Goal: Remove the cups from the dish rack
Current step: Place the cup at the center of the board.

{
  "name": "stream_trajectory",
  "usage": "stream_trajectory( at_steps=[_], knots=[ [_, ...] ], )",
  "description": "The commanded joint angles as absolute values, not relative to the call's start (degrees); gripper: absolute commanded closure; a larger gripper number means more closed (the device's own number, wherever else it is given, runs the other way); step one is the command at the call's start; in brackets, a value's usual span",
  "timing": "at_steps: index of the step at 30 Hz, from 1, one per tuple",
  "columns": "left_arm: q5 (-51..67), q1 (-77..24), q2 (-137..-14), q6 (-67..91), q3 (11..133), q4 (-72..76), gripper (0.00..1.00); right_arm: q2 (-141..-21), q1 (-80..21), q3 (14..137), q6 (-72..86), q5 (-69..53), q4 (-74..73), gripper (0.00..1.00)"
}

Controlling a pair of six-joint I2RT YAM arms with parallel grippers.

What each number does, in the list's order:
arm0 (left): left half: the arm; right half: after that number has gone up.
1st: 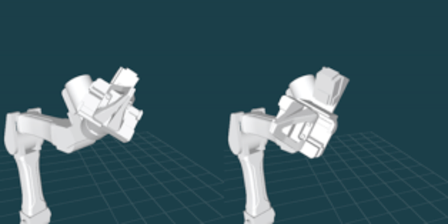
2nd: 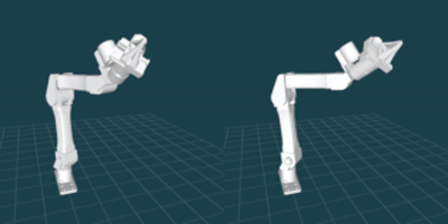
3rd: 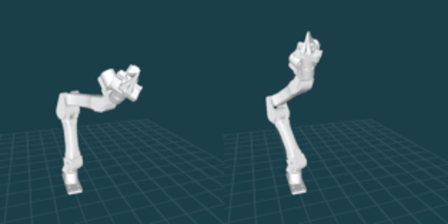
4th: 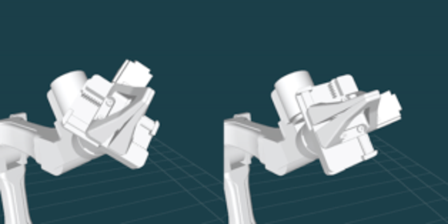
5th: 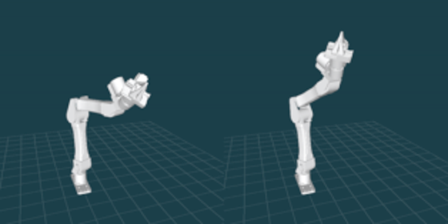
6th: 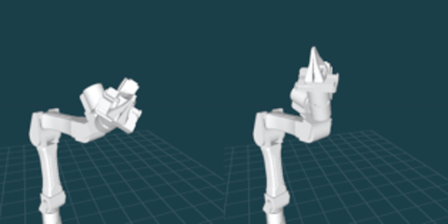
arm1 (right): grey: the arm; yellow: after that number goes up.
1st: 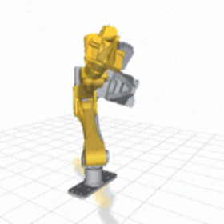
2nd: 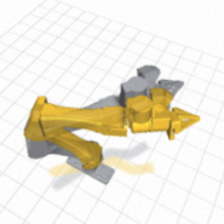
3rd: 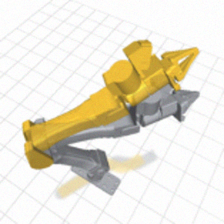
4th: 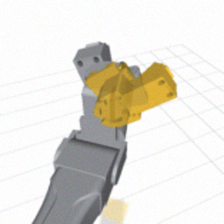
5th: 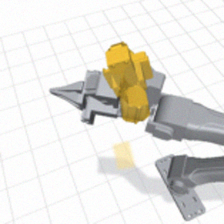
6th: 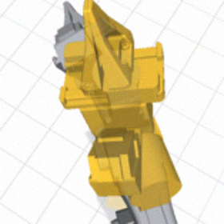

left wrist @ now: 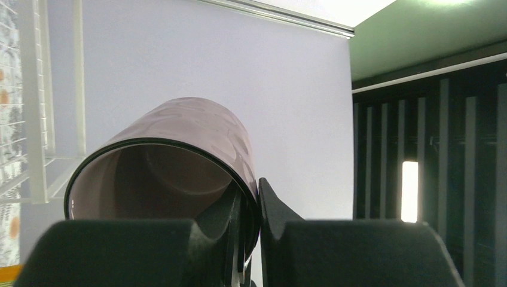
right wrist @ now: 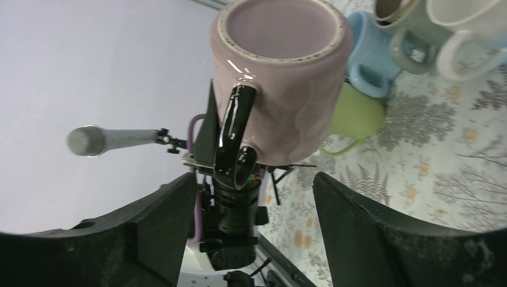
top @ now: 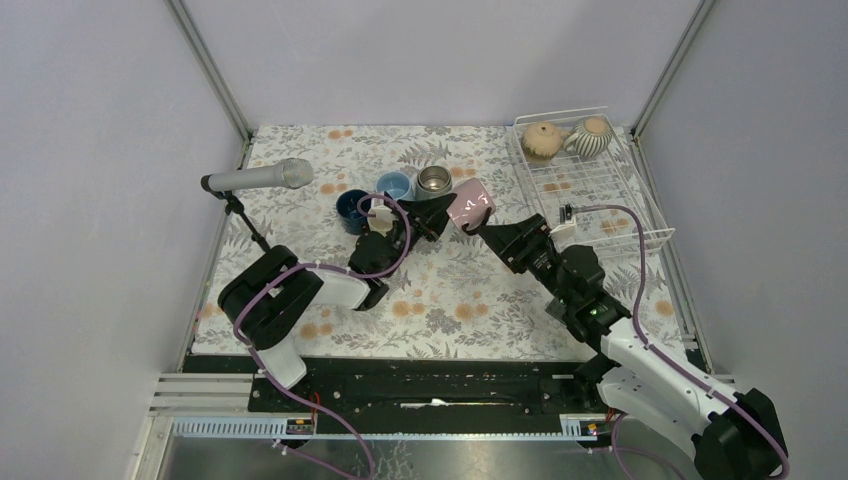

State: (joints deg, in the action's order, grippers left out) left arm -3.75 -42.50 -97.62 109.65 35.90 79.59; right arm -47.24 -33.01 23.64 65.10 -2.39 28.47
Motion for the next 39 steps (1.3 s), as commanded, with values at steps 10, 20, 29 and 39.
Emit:
stream_trajectory(
  at_steps=[10, 20, 29, 39],
  knots=[
    [2.4, -42.5, -93.2, 97.9, 31.3, 75.4, 1.0, -44.4, -33.4, 33.4, 54.9, 4.6, 6.8, 0.07],
    [7.7, -42.3, -90.5, 88.8, 31.6, 63.8, 1.0, -46.8, -33.4, 39.4, 50.2, 7.4, -3.0, 0.0],
    [12.0, -42.2, -85.9, 75.4, 37.3, 41.9, 1.0, -50.4, -33.4, 43.9, 46.2, 11.6, -9.8, 0.0],
    [14.9, -42.6, -85.7, 53.5, 50.0, 12.4, 1.0, -50.7, -33.4, 46.1, 43.1, 16.8, -12.5, 0.01]
  ],
)
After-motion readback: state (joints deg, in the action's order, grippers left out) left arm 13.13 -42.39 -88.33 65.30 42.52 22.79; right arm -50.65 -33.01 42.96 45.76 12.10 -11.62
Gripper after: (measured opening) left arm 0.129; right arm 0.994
